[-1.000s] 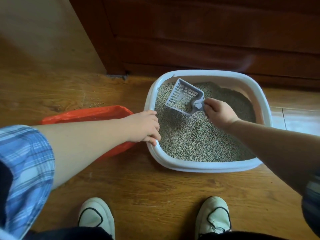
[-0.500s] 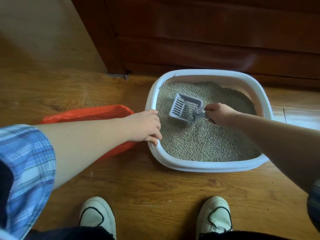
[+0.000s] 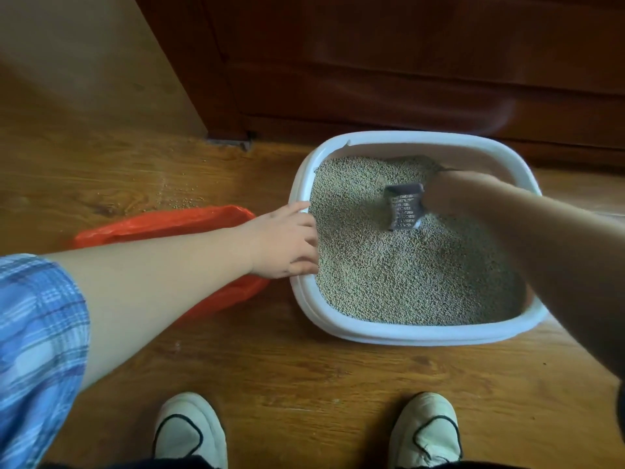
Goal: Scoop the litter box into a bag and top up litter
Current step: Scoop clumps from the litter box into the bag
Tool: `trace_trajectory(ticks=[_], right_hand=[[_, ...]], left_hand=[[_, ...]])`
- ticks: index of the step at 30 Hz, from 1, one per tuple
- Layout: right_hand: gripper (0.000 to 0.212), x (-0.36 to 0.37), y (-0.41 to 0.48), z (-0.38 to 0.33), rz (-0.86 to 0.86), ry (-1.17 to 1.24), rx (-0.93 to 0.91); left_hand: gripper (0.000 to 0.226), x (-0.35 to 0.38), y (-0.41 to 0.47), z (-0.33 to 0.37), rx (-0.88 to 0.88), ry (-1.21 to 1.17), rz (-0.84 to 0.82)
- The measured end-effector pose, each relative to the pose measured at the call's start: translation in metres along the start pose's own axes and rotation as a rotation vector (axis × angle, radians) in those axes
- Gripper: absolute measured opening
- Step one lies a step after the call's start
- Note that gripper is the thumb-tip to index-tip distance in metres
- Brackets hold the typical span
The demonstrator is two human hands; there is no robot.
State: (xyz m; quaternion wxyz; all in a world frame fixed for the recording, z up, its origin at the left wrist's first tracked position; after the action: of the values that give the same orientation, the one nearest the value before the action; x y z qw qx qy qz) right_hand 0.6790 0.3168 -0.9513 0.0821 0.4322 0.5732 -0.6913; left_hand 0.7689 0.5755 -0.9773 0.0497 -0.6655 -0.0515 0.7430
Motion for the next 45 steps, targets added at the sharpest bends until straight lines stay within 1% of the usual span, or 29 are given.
trace_trajectory(ticks=[2,3,5,6,7,9,10,13,15,17,19,22,25,27,31,34,37,40,43,45], right_hand=[[0.031,0.003,0.013,-0.013,0.040,0.021,-0.027],[0.037,0.004,0.017,-0.021,0.003,0.025,-0.051],[0.041,0.014,0.025,-0.036,-0.057,0.109,-0.059],[0.041,0.022,0.030,-0.043,-0.084,0.145,-0.043],[0.039,0.027,0.032,-0.051,-0.066,0.201,-0.038],[0.028,0.046,0.043,-0.063,-0.074,0.303,-0.011],[0.023,0.052,0.044,-0.065,-0.082,0.404,0.031],[0.023,0.057,0.050,-0.069,-0.051,0.553,0.013],[0.018,0.066,0.048,-0.065,-0.062,0.641,0.006],[0.011,0.074,0.039,-0.063,-0.066,0.727,0.011],[0.012,0.080,0.033,-0.061,-0.072,0.776,-0.031],[0.014,0.075,0.026,-0.047,-0.045,0.762,-0.061],[0.015,0.067,0.018,-0.024,0.036,0.814,-0.085],[0.016,0.059,0.011,-0.010,0.099,0.826,-0.114],[0.023,0.053,-0.002,0.018,0.184,0.748,-0.113],[0.029,0.057,-0.010,0.035,0.258,0.791,-0.050],[0.032,0.054,-0.019,0.047,0.287,0.774,0.000],[0.028,0.048,-0.028,0.051,0.283,0.746,-0.018],[0.028,0.045,-0.035,0.049,0.266,0.691,-0.038],[0.030,0.046,-0.037,0.047,0.231,0.646,-0.042]], left_hand=[[0.039,0.002,0.002,0.004,0.043,-0.002,0.002],[0.039,0.001,0.003,0.004,0.055,-0.016,0.007],[0.040,0.001,0.004,0.002,0.060,-0.046,0.005],[0.040,0.003,0.004,0.001,0.062,-0.053,-0.009],[0.040,0.005,0.004,0.001,0.061,-0.056,-0.029],[0.042,0.008,0.004,0.000,0.058,-0.066,-0.067],[0.043,0.008,0.004,-0.001,0.056,-0.079,-0.074],[0.043,0.009,0.007,-0.001,0.055,-0.107,-0.057],[0.044,0.011,0.008,-0.003,0.035,-0.122,-0.060],[0.043,0.013,0.009,-0.003,0.012,-0.095,-0.128],[0.039,0.016,0.009,-0.003,-0.011,-0.063,-0.207],[0.038,0.014,0.010,-0.002,-0.050,-0.038,-0.270],[0.040,0.012,0.010,0.002,-0.088,-0.008,-0.318],[0.042,0.009,0.010,0.004,-0.102,0.029,-0.288],[0.048,0.007,0.008,0.010,-0.103,0.186,-0.187],[0.041,0.008,0.009,0.015,-0.071,0.290,-0.108],[0.049,0.005,0.008,0.019,-0.111,0.325,-0.219],[0.049,-0.001,0.011,0.024,-0.157,0.336,-0.315],[0.045,-0.001,0.012,0.025,-0.155,0.348,-0.357],[0.045,0.000,0.012,0.025,-0.151,0.344,-0.352]])
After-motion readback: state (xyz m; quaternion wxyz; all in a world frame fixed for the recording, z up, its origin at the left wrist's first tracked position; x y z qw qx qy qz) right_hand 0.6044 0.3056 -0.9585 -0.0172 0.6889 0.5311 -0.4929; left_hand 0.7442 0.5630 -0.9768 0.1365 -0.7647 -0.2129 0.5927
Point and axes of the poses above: each hand's wrist, its own y-axis towards the middle knuckle, its own x-axis out of the palm, z = x × y, the point moved 6 cm from there along y, towards the middle knuckle, and after that the axes turned 12 degrees about -x, right-handed, at the moved point
